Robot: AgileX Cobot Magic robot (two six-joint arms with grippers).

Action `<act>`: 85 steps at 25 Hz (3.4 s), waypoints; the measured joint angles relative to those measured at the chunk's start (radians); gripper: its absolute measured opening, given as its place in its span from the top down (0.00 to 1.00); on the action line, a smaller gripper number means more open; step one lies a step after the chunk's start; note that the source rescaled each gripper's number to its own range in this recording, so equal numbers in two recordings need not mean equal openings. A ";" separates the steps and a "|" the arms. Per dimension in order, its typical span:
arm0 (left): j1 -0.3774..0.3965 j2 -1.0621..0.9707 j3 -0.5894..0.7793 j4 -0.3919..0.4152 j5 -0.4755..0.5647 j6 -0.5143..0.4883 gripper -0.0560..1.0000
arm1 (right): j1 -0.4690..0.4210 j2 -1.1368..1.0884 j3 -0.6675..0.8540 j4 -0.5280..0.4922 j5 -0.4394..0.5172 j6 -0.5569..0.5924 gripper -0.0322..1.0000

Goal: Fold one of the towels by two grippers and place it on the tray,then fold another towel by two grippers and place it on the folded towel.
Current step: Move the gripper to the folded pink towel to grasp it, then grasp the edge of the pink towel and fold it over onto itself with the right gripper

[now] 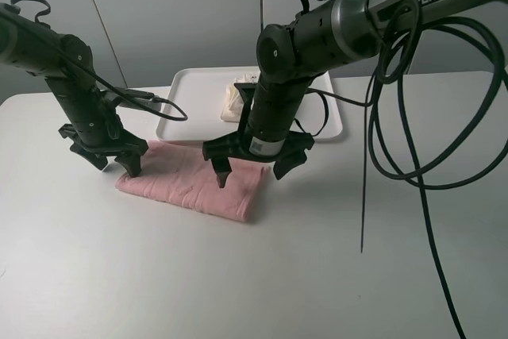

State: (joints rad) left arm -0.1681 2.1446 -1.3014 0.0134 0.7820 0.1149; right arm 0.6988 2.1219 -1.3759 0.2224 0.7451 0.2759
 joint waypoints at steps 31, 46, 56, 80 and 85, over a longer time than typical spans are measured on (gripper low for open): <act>0.000 0.000 0.000 0.004 0.000 -0.004 0.10 | 0.010 0.086 -0.035 0.027 -0.008 -0.010 0.20; 0.000 0.001 -0.002 0.004 0.002 -0.005 0.10 | 0.026 0.114 -0.045 0.040 -0.042 -0.057 0.94; 0.000 0.001 -0.002 0.004 0.004 -0.006 0.10 | 0.026 0.091 -0.045 0.041 -0.047 -0.085 0.94; -0.002 0.002 -0.002 -0.013 0.018 -0.008 0.18 | 0.026 0.046 -0.086 0.579 -0.065 -0.451 0.94; -0.002 0.002 -0.002 -0.013 0.018 -0.008 0.18 | 0.026 0.046 -0.086 0.586 -0.074 -0.455 0.94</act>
State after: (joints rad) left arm -0.1698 2.1469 -1.3031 0.0000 0.8003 0.1064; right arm 0.7249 2.1683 -1.4616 0.8083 0.6712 -0.1788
